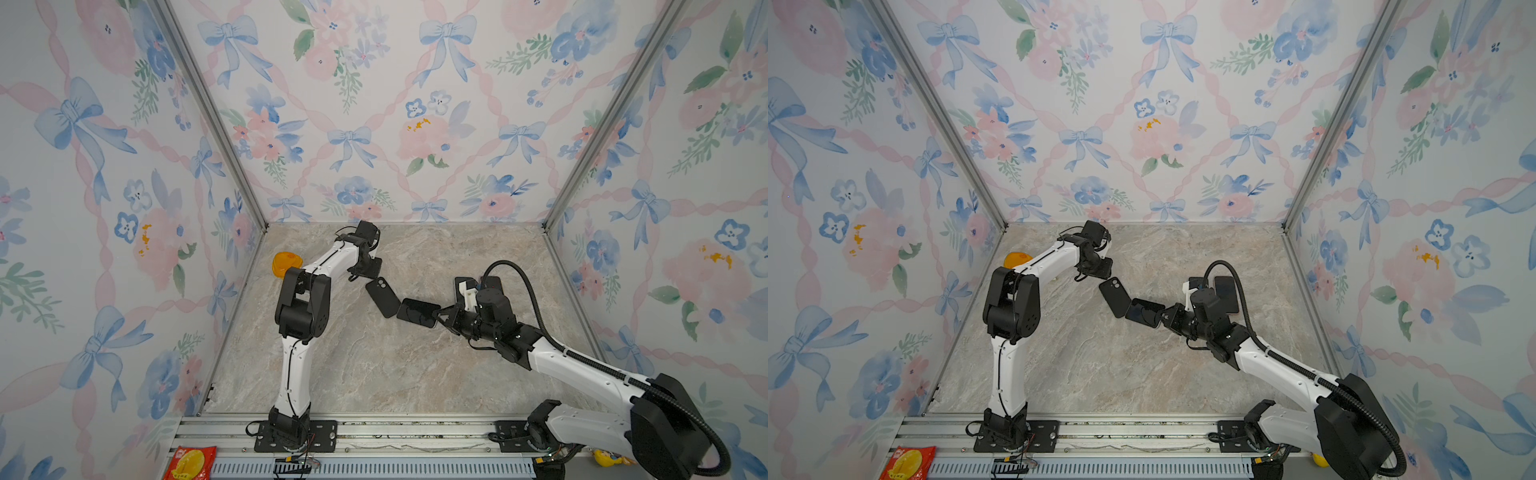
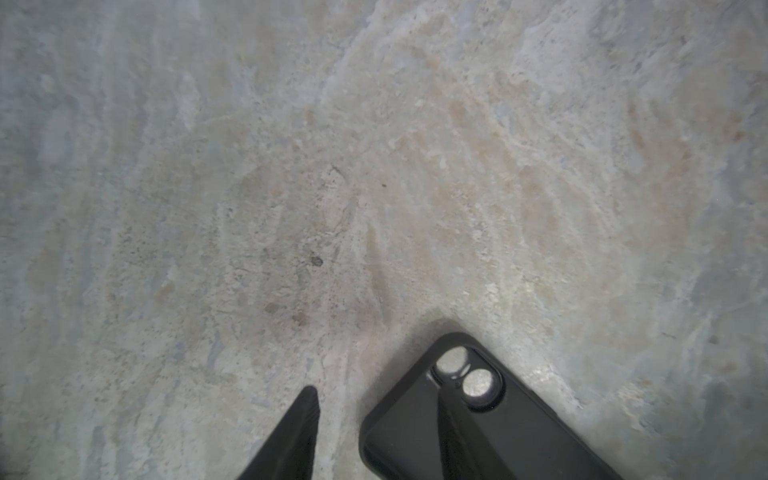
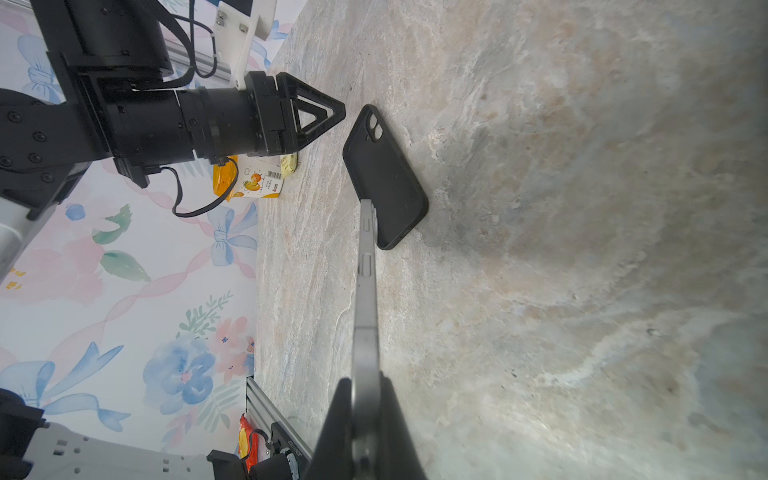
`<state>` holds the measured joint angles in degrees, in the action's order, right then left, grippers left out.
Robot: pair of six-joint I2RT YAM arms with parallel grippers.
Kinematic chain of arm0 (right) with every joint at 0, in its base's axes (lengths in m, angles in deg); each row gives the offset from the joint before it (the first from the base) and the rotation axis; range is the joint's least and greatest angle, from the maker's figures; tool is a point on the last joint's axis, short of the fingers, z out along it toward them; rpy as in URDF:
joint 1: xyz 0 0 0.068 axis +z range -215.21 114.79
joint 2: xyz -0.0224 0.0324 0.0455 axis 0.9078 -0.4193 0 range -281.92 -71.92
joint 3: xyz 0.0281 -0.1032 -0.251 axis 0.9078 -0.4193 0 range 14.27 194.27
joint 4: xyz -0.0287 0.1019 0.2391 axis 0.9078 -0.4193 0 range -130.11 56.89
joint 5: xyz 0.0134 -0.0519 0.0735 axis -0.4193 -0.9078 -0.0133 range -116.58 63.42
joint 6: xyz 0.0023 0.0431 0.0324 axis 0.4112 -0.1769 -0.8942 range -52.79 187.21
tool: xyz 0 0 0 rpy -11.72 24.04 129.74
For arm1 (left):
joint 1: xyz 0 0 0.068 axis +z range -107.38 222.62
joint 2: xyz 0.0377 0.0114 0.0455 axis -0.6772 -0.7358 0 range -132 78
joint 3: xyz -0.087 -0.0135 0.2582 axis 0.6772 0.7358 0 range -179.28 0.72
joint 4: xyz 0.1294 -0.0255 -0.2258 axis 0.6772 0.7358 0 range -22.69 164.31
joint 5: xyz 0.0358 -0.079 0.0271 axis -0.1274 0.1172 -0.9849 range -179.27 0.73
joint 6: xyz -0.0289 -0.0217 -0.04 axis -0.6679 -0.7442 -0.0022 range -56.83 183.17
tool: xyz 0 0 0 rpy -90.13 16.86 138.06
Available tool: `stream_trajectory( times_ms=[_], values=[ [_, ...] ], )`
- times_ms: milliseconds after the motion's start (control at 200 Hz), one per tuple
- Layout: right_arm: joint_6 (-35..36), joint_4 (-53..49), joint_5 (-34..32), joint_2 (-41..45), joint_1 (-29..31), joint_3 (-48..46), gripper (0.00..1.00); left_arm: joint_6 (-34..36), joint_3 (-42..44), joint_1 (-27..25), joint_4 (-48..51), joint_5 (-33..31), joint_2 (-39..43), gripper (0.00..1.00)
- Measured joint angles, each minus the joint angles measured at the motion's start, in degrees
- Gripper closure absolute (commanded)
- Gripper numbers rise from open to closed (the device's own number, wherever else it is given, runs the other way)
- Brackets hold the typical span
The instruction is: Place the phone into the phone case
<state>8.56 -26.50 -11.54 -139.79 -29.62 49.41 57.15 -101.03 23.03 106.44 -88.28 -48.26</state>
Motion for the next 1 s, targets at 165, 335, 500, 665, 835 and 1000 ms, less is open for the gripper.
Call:
stream_trajectory(
  times_ms=[165, 335, 500, 665, 835, 1000],
  values=[
    [0.3, -0.4, 0.0, 0.7, 0.0, 0.0, 1.0, 1.1, -0.2, -0.6, 0.3, -0.1, -2.0, 0.61],
    [0.4, -0.5, 0.0, 1.2, -0.3, 0.0, 1.0, 1.7, -0.2, -0.6, 0.4, -0.6, -2.2, 0.67],
    [0.4, -0.7, 0.0, 1.2, -0.3, 0.0, 1.0, 2.0, -0.2, -0.6, 0.4, -0.6, -2.2, 0.76],
    [0.5, -1.4, 0.0, 1.9, -0.4, 0.0, 1.0, 2.0, -0.1, -0.6, 0.4, -0.6, -2.2, 0.81],
    [0.9, -2.6, -0.1, 2.9, -0.6, 0.0, 1.0, 1.9, 0.4, -0.6, 0.4, -0.6, -2.2, 0.86],
    [0.9, -2.8, -0.3, 3.4, -0.7, 0.0, 1.0, 1.9, 1.1, -0.6, 0.1, -0.5, -1.9, 0.89]
  ],
)
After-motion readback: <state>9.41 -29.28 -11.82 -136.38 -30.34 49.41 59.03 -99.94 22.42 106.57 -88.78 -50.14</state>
